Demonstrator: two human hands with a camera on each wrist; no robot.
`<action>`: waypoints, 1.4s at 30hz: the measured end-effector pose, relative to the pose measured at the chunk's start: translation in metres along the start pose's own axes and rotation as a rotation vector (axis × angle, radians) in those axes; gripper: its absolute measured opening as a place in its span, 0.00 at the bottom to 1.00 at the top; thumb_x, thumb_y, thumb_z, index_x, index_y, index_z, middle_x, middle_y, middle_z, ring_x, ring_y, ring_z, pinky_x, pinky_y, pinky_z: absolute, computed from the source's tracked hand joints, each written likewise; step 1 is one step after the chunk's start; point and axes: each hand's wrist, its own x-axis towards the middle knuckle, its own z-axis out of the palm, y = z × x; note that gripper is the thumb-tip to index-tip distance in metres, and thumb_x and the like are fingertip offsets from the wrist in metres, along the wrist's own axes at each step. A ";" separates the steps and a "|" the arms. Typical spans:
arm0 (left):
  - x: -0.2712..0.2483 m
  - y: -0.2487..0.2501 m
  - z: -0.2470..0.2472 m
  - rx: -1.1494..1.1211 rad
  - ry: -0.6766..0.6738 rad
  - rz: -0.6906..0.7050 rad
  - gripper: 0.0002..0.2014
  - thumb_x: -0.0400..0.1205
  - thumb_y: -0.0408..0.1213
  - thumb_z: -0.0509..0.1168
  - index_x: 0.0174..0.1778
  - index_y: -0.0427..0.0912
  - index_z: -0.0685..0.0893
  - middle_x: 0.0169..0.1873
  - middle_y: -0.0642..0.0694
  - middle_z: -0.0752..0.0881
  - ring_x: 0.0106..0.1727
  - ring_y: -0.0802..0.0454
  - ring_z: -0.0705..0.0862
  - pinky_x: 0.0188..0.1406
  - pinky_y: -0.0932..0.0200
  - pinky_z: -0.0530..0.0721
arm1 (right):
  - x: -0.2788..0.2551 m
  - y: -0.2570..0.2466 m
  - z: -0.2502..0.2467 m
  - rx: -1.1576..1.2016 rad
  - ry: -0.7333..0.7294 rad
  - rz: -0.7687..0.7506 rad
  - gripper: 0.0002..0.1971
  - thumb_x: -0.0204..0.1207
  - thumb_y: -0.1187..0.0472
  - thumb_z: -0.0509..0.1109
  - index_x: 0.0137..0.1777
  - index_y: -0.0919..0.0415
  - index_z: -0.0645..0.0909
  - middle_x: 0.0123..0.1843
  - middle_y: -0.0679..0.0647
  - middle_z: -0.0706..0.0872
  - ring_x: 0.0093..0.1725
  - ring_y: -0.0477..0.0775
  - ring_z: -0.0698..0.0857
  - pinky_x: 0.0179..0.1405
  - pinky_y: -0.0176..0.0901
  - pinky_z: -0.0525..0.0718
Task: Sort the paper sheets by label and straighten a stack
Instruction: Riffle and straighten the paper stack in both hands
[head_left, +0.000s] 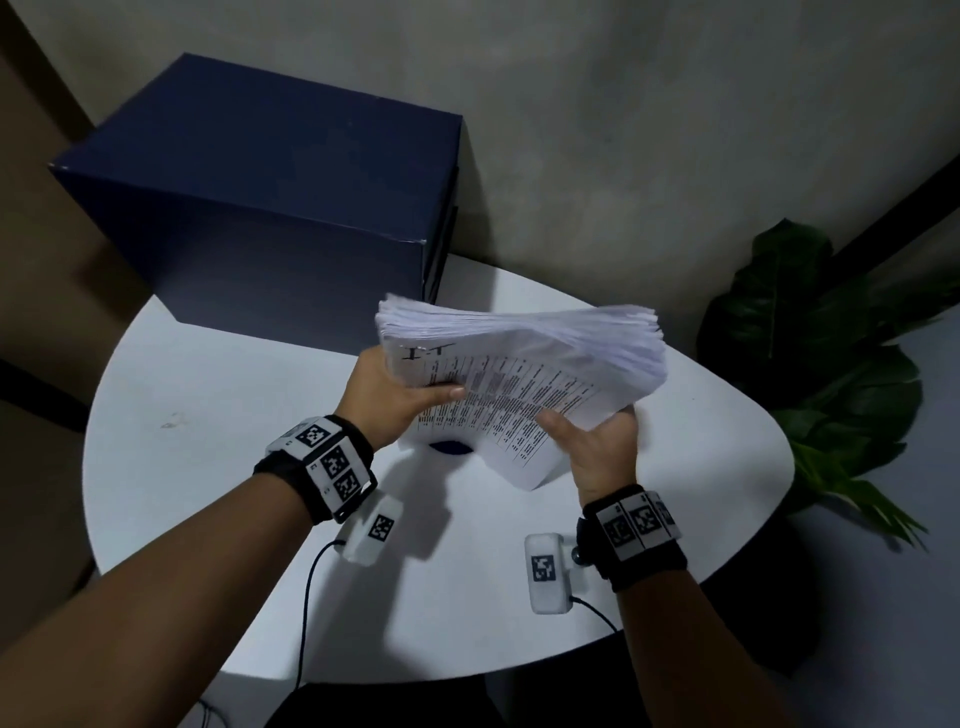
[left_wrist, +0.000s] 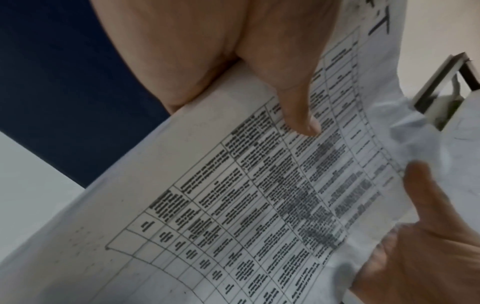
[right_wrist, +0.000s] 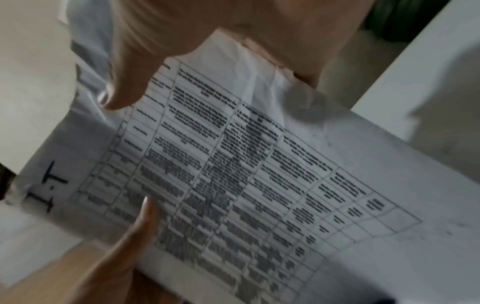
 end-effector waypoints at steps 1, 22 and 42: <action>0.001 0.000 0.000 -0.010 -0.001 0.000 0.22 0.66 0.24 0.82 0.50 0.49 0.87 0.42 0.65 0.93 0.48 0.66 0.91 0.45 0.72 0.87 | 0.001 -0.002 0.000 -0.003 -0.001 -0.003 0.33 0.52 0.66 0.86 0.61 0.61 0.81 0.53 0.55 0.91 0.56 0.56 0.90 0.55 0.50 0.87; 0.013 0.000 -0.010 -0.007 -0.022 0.019 0.20 0.64 0.34 0.83 0.48 0.55 0.89 0.46 0.61 0.94 0.51 0.63 0.92 0.47 0.69 0.88 | 0.002 -0.056 0.017 0.186 -0.005 -0.152 0.57 0.55 0.36 0.83 0.80 0.61 0.61 0.78 0.58 0.73 0.75 0.52 0.77 0.65 0.40 0.80; 0.019 0.003 -0.006 0.019 0.040 0.065 0.15 0.74 0.27 0.78 0.56 0.38 0.90 0.49 0.57 0.94 0.52 0.60 0.92 0.54 0.67 0.88 | 0.011 -0.051 0.016 0.196 0.076 -0.094 0.63 0.51 0.30 0.81 0.79 0.65 0.58 0.64 0.57 0.83 0.63 0.52 0.83 0.62 0.44 0.82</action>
